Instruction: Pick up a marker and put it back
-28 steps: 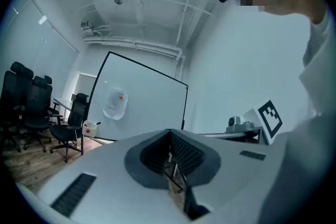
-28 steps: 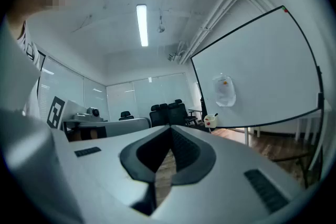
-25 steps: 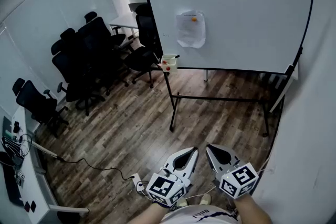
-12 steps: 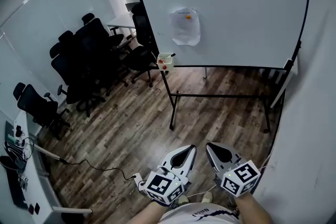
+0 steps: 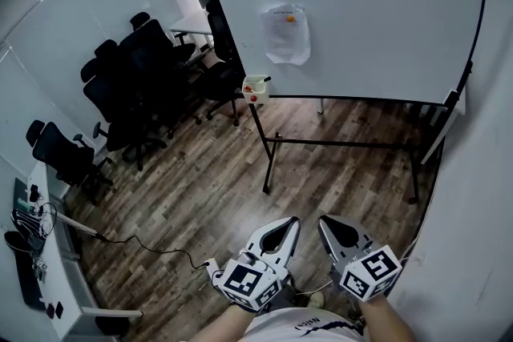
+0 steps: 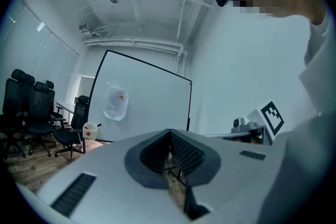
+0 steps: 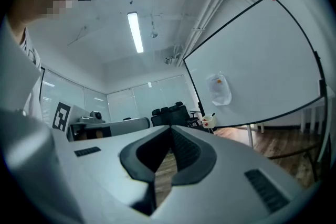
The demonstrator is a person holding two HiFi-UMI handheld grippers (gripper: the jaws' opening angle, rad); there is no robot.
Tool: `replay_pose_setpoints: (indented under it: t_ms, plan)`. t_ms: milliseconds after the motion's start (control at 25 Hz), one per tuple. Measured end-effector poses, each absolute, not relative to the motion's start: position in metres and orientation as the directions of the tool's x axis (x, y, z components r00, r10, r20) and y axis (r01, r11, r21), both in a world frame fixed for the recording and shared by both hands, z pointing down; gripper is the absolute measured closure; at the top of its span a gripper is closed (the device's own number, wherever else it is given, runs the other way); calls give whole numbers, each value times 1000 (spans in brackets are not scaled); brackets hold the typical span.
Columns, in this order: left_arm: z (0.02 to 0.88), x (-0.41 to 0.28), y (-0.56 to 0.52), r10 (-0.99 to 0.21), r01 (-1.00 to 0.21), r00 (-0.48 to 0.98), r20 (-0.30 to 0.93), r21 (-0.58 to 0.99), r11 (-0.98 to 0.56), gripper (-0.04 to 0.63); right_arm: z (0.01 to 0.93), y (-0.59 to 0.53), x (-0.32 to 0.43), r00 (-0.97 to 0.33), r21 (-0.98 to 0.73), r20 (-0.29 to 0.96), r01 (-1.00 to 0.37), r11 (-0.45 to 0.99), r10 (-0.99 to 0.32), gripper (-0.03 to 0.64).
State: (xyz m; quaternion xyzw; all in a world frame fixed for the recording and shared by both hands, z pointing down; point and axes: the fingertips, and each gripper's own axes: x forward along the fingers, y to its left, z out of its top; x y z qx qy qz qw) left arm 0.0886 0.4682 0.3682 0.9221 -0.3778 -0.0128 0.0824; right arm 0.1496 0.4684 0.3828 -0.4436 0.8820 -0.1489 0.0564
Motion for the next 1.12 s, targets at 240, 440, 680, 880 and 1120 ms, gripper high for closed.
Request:
replay_pose_setpoints:
  t_ms: [240, 440, 680, 880, 1120]
  plan:
    - [374, 76, 409, -711, -705, 703, 28, 165, -690, 584, 391, 412, 141, -603, -304, 52, -769, 563, -796, 603]
    - [376, 62, 335, -706, -701, 708, 22, 151, -698, 584, 394, 340, 127, -589, -289, 73, -785, 549, -805, 603]
    - [375, 33, 238, -688, -684, 725, 22, 133, -717, 584, 390, 242, 96, -570, -282, 90, -801, 528, -817, 603]
    - [376, 11, 164, -673, -669, 739, 15, 128, -732, 584, 390, 170, 73, -557, -283, 91, -809, 515, -826, 603]
    - [373, -2, 108, -672, -667, 740, 3, 131, -734, 584, 391, 108, 63, -561, -306, 112, -805, 508, -820, 603]
